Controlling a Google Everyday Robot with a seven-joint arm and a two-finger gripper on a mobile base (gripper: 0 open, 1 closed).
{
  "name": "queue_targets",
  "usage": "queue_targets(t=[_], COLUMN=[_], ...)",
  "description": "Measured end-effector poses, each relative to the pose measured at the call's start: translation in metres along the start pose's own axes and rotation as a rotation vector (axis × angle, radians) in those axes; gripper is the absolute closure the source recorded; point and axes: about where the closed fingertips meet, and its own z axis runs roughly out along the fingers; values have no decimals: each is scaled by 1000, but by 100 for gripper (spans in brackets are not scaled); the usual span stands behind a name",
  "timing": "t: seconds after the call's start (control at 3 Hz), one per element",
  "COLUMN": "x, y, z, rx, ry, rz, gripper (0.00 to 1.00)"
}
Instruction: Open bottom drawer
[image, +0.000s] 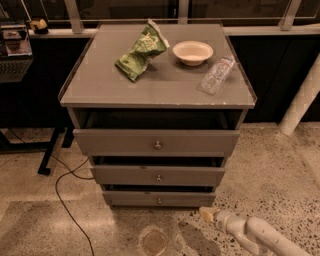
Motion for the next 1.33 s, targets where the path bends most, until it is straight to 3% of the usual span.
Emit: queue_targets(t=[0.33,1.0,1.33], x=[-4,-4,-15], y=[-19,-11,-8], z=[25,34,55], rx=[59,44,41], ry=[32,22,-39], rz=[-3,-23,-71], gripper=[100,100,100])
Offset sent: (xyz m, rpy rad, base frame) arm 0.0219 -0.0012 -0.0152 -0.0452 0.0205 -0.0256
